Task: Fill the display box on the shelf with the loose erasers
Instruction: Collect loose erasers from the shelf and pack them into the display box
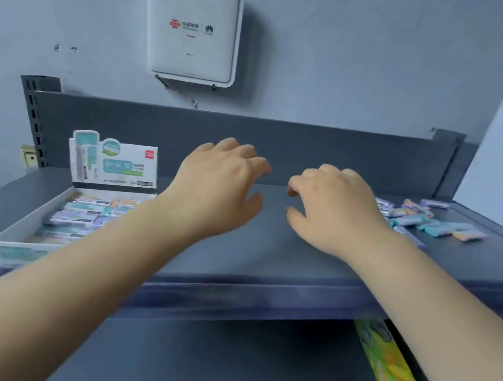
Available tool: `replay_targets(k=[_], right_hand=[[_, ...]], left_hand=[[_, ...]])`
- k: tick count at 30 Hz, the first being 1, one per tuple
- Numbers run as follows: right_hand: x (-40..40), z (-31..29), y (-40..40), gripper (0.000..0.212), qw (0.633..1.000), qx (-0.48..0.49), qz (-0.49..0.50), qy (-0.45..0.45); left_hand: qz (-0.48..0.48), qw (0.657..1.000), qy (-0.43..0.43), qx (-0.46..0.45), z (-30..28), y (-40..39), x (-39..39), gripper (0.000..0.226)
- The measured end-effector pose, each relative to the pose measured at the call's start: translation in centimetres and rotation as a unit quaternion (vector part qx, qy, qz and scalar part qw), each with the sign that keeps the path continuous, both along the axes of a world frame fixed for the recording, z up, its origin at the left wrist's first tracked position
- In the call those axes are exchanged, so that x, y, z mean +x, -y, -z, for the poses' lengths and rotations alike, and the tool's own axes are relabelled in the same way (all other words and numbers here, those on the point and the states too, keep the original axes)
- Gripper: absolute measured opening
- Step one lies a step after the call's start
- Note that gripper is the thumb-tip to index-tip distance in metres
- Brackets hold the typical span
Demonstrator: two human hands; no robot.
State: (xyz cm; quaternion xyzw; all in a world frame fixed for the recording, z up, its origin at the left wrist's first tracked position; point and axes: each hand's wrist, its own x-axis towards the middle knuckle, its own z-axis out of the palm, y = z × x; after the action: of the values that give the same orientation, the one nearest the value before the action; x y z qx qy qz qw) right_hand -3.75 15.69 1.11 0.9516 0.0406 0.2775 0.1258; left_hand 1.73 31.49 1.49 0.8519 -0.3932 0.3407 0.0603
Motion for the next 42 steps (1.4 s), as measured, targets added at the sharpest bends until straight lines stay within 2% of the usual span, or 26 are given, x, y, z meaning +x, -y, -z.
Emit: replay_targets(k=[6,10,19,22,30,34,38,42], right_hand=[[-5.7,0.8,8.6,0.028,0.993,0.007,0.115,-0.036],[-8.7,1.0,13.6,0.030,0.983,0.031,0.174,-0.049],[-10.8,1.1,22.9,0.036,0.964,0.092,0.236,-0.075],[-9.8,1.2,25.7,0.036,0.962,0.111,0.236,-0.081],[-4.1,0.6,32.9,0.032,0.958,0.180,0.199,-0.100],[-1.6,0.8,35.3,0.032,0.955,0.197,0.166,-0.146],[0.2,1.2,36.8,0.031,0.943,0.218,0.139,-0.209],[1.4,1.9,37.8,0.026,0.928,0.256,0.090,-0.256]], left_hand=[[0.072,0.995,-0.015,0.071,1.3,9.8,-2.2,0.046],[0.110,0.989,-0.023,0.097,1.5,15.3,-2.7,0.041],[0.137,0.982,-0.055,0.115,1.2,25.5,-0.5,0.040],[0.131,0.981,-0.066,0.130,1.3,28.8,1.2,0.036],[0.111,0.975,-0.096,0.167,0.7,35.8,6.0,0.043],[0.096,0.968,-0.129,0.193,1.7,38.0,7.6,0.039],[0.068,0.965,-0.168,0.190,2.8,39.1,8.5,0.024],[0.037,0.956,-0.235,0.170,2.9,39.6,8.1,0.040]])
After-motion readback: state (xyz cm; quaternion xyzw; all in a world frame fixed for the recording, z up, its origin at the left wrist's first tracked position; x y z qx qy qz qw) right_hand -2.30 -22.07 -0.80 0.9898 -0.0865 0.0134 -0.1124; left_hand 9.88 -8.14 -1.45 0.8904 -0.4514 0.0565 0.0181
